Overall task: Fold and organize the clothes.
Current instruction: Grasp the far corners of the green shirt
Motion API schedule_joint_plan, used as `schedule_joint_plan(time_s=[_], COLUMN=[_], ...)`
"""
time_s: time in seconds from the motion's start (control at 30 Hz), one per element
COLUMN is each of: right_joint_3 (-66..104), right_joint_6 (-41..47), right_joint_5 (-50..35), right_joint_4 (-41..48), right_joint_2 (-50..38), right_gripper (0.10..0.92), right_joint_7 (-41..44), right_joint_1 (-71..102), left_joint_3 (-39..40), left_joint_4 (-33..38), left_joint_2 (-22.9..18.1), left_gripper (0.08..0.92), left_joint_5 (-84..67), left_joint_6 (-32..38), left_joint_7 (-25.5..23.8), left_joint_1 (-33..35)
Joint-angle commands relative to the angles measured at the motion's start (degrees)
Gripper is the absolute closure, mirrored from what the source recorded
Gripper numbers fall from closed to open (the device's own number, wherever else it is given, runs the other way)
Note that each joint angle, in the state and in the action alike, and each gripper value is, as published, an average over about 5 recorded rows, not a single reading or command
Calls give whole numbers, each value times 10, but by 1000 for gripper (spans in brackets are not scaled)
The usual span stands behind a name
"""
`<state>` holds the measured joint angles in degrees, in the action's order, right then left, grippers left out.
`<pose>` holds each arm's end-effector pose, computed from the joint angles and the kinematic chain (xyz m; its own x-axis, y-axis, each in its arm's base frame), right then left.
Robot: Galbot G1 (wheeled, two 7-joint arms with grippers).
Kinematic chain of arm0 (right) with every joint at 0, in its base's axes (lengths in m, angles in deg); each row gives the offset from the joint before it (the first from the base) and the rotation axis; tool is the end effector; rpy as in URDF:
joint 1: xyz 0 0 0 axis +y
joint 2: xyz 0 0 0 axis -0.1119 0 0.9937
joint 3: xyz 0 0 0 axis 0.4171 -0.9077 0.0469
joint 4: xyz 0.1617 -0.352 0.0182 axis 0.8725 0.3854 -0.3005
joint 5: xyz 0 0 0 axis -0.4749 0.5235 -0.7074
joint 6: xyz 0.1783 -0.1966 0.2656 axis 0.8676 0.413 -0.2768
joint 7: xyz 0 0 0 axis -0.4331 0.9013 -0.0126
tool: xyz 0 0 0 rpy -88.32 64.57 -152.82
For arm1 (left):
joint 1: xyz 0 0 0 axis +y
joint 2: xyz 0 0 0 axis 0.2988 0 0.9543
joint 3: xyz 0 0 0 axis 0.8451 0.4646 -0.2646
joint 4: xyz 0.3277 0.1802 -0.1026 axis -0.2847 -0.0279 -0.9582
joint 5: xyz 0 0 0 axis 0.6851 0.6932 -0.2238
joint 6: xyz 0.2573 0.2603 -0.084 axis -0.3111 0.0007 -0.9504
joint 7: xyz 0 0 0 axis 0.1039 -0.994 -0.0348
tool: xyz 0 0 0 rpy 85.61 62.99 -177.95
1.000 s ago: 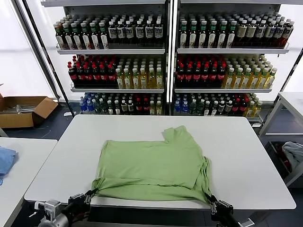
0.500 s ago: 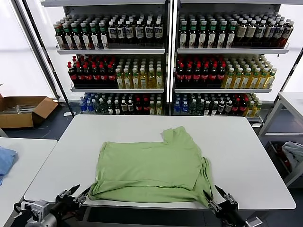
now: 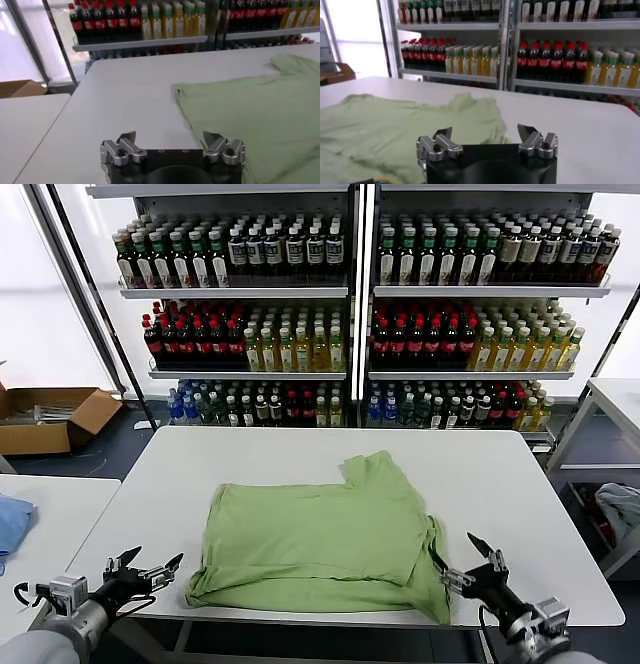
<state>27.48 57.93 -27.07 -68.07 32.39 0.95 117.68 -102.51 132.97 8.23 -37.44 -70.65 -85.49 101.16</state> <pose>0.2526 -0.1512 -0.3006 -0.9164 -0.3141 0.2480 -0.3254 0.9456 -0.0047 0.2240 0.1955 -0.2681 -0.8395 0.1207 0.5297 0.1491 0.9888 0.0111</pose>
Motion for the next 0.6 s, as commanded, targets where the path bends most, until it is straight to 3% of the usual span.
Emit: schedule_joint_plan(time_s=[0.03,0.27,0.6], right_joint_3=[-96,-207,-292], right_joint_6=[40,59,66], right_joint_5=[-43,-43,-39], right_joint_4=[137,277,444], right_joint_2=[-34,-18,49], right_gripper=[203,203,203], right_joint_7=[0,22,33], right_joint_1=[-228,-377,-502], left_joint_3=[125,246,350], left_joint_4=[-99,-197,-338], left_joint_2=[49,53,15], left_gripper=[178,177,177], left_joint_5=[-62,-76,-84], left_joint_6=[0,1,1], left_joint_7=[28,30,44], left_joint_1=[-158,-312,-486])
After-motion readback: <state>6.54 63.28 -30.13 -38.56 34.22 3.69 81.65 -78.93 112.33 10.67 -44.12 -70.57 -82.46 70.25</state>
